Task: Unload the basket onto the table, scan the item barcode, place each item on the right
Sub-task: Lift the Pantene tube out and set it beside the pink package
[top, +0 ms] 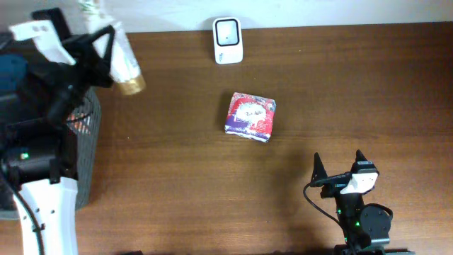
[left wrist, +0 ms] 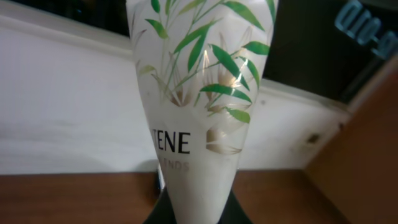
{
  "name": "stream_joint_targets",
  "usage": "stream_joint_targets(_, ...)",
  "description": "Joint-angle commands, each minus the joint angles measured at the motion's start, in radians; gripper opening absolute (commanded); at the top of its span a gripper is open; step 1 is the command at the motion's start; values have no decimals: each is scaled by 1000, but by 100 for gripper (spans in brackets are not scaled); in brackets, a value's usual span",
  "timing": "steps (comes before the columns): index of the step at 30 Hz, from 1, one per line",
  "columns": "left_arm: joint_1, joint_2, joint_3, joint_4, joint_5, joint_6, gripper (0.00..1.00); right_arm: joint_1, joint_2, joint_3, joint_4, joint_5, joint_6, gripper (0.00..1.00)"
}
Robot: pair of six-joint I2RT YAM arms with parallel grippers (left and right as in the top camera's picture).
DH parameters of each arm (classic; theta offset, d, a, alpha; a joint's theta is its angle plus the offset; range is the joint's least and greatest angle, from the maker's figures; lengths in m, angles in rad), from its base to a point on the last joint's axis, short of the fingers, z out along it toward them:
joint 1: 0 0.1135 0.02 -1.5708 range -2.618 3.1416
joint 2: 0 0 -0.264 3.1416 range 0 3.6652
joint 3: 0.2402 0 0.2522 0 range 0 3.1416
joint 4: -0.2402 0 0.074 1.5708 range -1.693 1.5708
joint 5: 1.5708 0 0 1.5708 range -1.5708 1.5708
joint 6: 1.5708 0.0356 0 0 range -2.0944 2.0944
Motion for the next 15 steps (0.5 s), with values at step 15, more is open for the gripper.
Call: stream_joint_targets(15, -368, 171, 22, -327, -364, 92, 0, 6, -7, -7, -4, 12, -7, 99)
